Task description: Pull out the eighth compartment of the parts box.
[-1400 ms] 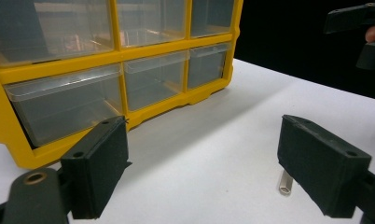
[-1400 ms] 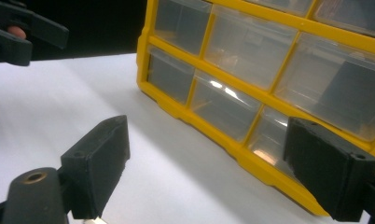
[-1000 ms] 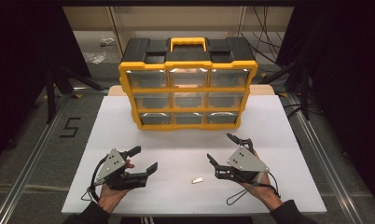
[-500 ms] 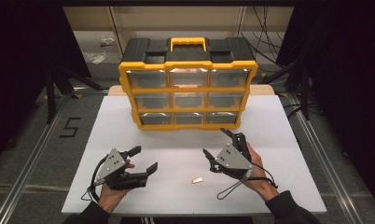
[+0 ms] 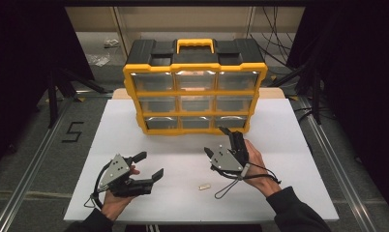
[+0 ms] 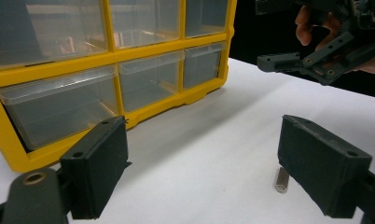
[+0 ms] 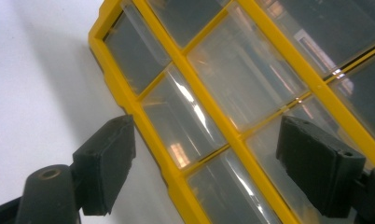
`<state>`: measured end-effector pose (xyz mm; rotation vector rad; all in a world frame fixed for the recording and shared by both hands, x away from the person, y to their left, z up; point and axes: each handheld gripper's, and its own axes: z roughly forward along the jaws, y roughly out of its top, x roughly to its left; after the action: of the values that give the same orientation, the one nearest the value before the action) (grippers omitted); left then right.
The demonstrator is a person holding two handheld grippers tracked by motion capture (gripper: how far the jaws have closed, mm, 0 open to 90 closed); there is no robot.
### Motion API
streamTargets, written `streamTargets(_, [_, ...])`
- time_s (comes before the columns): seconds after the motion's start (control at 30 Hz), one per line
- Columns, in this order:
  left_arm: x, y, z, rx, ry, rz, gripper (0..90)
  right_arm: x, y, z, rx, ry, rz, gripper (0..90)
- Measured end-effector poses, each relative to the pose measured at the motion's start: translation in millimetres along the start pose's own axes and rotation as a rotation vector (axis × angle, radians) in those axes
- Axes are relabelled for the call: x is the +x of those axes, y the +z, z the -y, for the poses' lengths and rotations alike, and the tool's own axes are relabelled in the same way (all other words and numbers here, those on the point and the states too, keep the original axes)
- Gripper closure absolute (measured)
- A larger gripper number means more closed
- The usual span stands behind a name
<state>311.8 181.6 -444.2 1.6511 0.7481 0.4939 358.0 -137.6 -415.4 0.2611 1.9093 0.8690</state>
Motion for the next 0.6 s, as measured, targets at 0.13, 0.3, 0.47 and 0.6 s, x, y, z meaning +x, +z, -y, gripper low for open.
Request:
streamTargets(0.13, [-0.3,0.2,0.1,0.0,-0.001,0.002,15.7,-3.0,6.3,0.4,0.0,0.0,0.007,21.5])
streamTargets(0.3, [0.3,-0.1,0.2,0.0,-0.002,0.003,15.7,-5.6,14.2,-0.2,0.001,-0.01,0.022,22.4])
streamTargets(0.47, [0.0,0.2,0.3,0.004,-0.004,0.008,15.7,-5.6,31.6,-2.0,0.015,-0.08,0.044,22.7])
streamTargets(0.6, [-0.9,0.2,0.5,0.004,-0.004,0.008,15.7,-2.8,43.2,-0.5,0.031,-0.12,0.049,23.0])
